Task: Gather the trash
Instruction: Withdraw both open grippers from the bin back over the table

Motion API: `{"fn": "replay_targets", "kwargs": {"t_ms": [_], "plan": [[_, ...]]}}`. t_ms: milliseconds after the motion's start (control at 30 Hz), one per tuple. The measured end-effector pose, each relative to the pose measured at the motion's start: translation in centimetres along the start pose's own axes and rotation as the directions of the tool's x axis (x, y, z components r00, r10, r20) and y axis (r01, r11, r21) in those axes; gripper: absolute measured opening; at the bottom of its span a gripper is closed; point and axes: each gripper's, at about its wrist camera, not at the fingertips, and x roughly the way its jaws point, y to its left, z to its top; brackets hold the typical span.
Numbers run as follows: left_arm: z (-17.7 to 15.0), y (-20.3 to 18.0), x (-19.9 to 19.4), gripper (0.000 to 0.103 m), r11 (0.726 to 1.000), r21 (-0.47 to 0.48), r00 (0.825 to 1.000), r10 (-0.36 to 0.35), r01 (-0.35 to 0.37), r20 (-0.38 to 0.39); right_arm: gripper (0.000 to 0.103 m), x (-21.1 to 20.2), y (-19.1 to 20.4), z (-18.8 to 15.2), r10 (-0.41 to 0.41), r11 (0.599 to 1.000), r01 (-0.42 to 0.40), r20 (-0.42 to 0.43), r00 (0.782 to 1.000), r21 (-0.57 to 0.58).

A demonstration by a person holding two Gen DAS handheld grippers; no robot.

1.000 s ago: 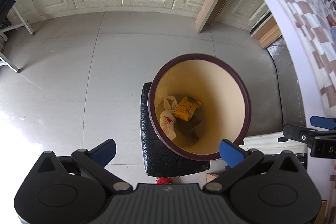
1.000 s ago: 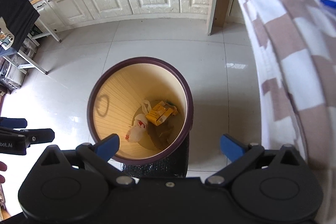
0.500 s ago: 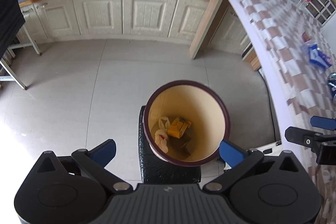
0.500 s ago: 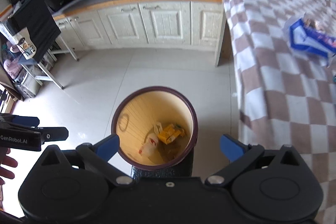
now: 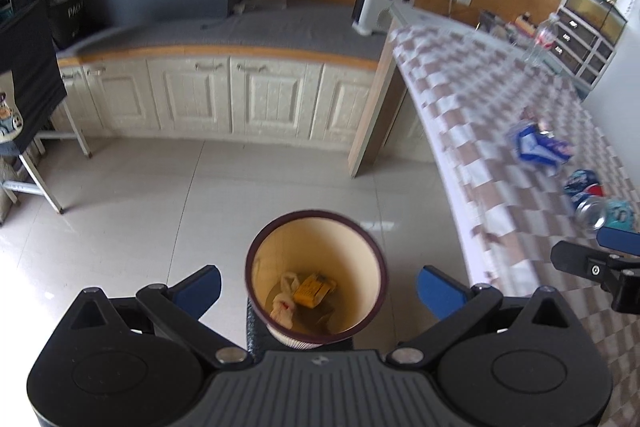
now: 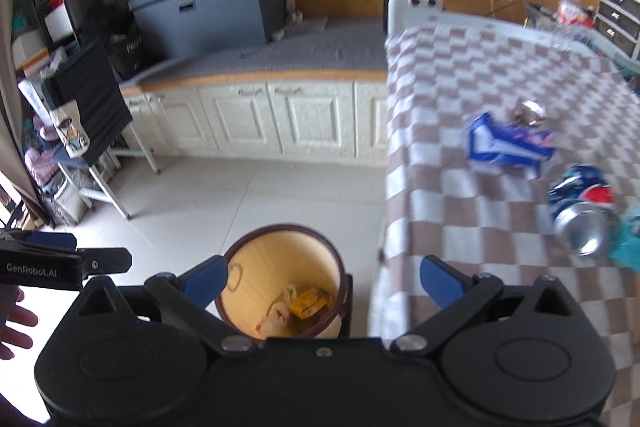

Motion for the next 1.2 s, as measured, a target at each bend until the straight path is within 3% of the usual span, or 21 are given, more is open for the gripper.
{"fn": "replay_targets", "kwargs": {"t_ms": [300, 700, 1000, 1200], "plan": [[-1.3, -6.9, -5.0, 0.103, 0.999, 0.029, 0.993, -0.028, 0.025, 0.114, 0.103, -7.1, -5.0, -1.8, -0.023, 1.000, 0.021, 0.130, 0.991, 0.015], [-3.4, -17.8, -8.4, 0.103, 0.994, 0.078, 0.969, -0.088, 0.071, 0.230, 0.103, -15.7, -13.5, -5.6, -0.085, 0.996, 0.077, 0.267, 0.960, 0.038], [-4.7, -26.7, -7.9, 0.103, 0.973, 0.166, 0.959, -0.193, 0.160, 0.207, 0.103, -20.9, -21.6, -9.8, -0.185, 0.982, 0.165, 0.289, 0.939, 0.091], [-4.7, -32.5, -6.3, 0.103, 0.931, 0.266, 0.940, -0.298, 0.249, 0.163, 0.103, -23.3, -26.6, -13.2, -0.304, 0.949, 0.263, 0.283, 0.909, 0.175]]}}
